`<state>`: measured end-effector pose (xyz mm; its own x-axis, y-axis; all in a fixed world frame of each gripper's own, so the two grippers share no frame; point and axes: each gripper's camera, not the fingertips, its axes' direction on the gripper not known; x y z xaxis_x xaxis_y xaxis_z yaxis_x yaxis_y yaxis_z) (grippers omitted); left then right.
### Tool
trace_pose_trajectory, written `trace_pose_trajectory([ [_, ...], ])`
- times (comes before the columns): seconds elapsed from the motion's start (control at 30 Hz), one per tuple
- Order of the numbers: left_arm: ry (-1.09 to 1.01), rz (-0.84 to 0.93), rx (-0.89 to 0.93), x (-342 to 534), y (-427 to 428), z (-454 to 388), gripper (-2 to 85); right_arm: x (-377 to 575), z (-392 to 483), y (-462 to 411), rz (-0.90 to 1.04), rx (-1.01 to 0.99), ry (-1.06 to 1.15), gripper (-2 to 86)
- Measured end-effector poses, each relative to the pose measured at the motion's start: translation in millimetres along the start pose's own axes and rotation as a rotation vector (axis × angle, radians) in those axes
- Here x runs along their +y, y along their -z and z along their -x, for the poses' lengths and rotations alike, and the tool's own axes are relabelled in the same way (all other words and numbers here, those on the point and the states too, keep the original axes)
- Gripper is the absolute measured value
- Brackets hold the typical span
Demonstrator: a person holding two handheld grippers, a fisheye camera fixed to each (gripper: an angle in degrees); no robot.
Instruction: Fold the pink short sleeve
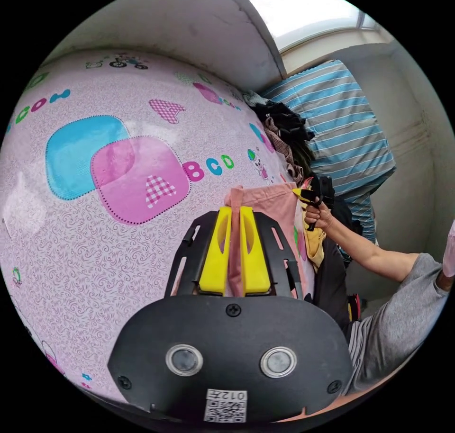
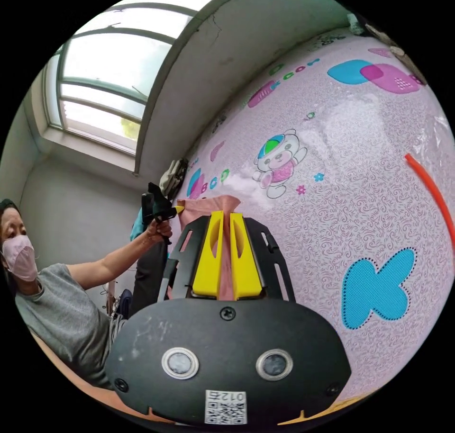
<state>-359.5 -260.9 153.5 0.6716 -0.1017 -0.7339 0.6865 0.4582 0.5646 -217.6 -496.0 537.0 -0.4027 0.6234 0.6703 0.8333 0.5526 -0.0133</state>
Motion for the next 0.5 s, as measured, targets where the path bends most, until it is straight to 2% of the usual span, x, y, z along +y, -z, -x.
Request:
trace_pose_trajectory([
  [0.23, -0.09, -0.08, -0.016, 83, 41, -46, 1.0, 53, 52, -23, -0.059, -0.02, 0.108, -0.7],
  [0.5, -0.257, -0.257, -0.038, 222, 114, -125, 0.8, 124, 133, -55, -0.158, -0.049, 0.306, -0.8],
])
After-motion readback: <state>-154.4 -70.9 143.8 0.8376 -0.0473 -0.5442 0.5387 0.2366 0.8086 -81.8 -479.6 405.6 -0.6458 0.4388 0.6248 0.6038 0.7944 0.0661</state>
